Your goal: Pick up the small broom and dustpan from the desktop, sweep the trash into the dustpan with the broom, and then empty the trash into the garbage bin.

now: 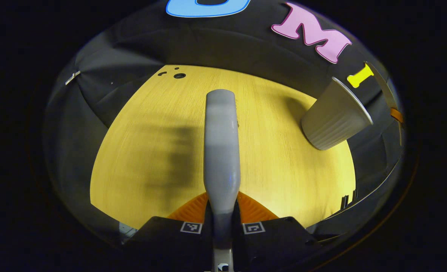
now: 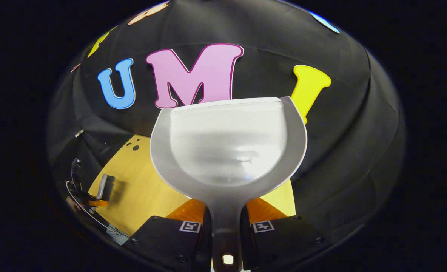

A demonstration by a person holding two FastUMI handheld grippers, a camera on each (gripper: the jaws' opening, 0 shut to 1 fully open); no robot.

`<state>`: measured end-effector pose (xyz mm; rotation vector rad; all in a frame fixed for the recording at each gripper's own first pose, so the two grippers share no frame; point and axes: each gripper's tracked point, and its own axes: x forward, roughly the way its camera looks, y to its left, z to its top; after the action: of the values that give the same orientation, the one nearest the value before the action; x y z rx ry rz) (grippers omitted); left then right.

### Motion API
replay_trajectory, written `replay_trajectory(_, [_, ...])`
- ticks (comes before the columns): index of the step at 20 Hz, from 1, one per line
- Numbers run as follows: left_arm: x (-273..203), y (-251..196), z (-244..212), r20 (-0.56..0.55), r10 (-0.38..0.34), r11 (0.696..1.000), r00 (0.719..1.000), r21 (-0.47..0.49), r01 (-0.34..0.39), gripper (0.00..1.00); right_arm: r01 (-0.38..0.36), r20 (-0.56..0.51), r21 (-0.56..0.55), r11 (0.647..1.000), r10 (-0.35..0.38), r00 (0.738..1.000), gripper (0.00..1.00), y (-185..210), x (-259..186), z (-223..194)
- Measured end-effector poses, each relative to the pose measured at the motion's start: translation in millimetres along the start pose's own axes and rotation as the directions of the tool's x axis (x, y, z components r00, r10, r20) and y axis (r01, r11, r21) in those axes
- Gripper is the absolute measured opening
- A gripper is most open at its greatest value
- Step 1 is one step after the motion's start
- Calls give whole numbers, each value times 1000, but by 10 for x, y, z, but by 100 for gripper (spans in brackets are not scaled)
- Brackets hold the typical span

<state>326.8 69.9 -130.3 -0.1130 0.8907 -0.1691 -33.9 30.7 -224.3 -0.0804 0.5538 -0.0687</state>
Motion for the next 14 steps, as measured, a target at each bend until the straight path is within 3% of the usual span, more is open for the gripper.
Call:
replay_trajectory(3, [76, 94, 45, 5, -20, 999, 1000, 29, 20, 25, -22, 11, 55, 998, 21, 1000, 35, 271, -223, -77])
replay_trajectory(8, [188, 325, 25, 6, -8, 996, 1000, 84, 8, 25, -153, -48, 166, 974, 163, 985, 35, 1088, -436, -401])
replay_trajectory(14, [290, 469, -82, -11, -11, 999, 1000, 47, 11, 25, -233, -122, 129, 964, 248, 961, 35, 1829, -346, -829])
